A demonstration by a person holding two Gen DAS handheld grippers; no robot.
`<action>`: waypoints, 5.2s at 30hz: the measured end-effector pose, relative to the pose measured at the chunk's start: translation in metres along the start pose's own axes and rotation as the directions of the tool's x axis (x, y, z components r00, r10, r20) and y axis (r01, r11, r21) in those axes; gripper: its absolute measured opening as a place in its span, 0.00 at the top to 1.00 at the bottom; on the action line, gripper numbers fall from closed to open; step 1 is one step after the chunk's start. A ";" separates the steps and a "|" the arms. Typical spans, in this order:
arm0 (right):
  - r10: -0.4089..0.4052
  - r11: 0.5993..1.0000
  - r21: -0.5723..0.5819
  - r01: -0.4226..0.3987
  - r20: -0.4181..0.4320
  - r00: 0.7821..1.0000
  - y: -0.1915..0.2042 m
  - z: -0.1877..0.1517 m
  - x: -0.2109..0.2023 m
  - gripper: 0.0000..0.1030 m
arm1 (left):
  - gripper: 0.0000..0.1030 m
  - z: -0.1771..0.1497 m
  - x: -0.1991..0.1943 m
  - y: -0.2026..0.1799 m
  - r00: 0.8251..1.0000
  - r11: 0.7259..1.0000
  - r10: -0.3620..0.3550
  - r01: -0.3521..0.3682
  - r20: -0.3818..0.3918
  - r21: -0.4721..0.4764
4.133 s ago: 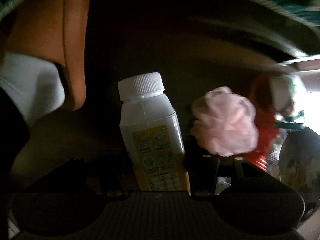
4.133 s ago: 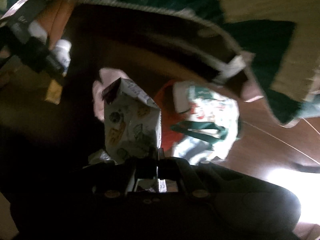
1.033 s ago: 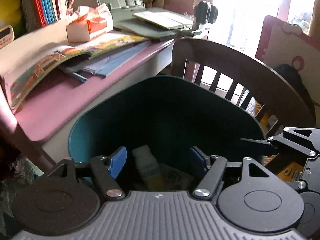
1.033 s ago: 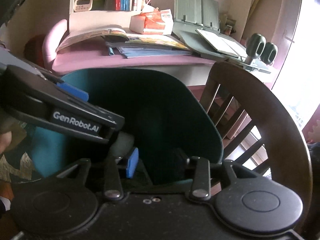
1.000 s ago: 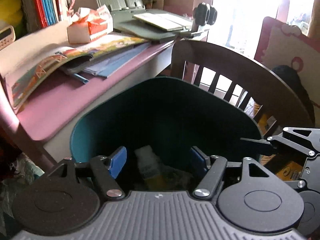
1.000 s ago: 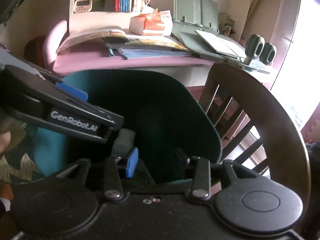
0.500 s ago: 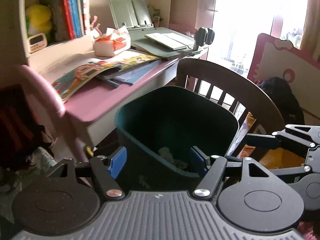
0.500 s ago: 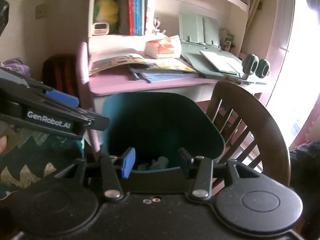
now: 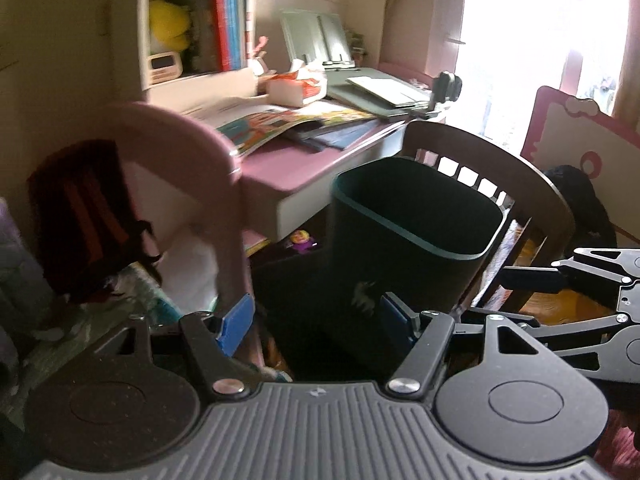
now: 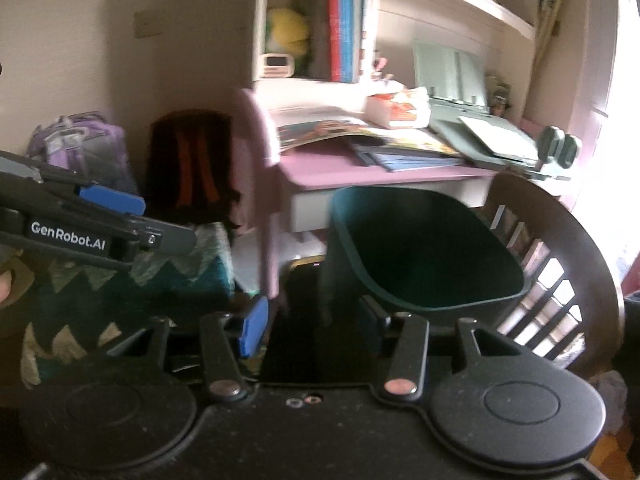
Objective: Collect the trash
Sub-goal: 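Move both tools back down toward the trash pile, then grasp the pink mesh bag with the left tool while the right tool grasps the orange net, then carry the pink mesh bag and orange net to the wastebasket with both tools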
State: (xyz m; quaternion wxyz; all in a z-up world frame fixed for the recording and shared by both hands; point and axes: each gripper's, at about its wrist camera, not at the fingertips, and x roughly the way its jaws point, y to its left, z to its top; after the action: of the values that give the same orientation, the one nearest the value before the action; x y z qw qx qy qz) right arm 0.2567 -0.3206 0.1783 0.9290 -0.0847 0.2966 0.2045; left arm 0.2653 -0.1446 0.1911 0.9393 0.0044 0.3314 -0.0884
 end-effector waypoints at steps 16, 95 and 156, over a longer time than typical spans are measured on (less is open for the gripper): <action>0.187 0.982 -0.011 -0.188 -0.066 0.980 0.116 -0.054 0.059 0.49 | 0.18 -0.118 -0.004 0.094 0.996 0.996 0.045 -0.050 -0.071 -0.073; 0.216 0.833 -0.050 -0.551 -0.888 0.407 0.225 -0.457 0.525 0.91 | 0.73 -0.552 0.447 0.259 0.644 0.847 -0.213 -0.253 -0.735 -0.467; 0.053 0.995 0.077 -0.058 0.056 0.997 0.066 -0.099 0.054 0.91 | 0.81 -0.147 0.012 0.063 0.996 0.974 0.089 -0.083 0.023 -0.212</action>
State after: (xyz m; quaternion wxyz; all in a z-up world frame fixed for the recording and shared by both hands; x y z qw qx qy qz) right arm 0.2174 -0.2704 0.0641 0.9332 -0.0343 0.2816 0.2207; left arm 0.1936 -0.0749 0.0662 0.9426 -0.0825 0.3234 -0.0120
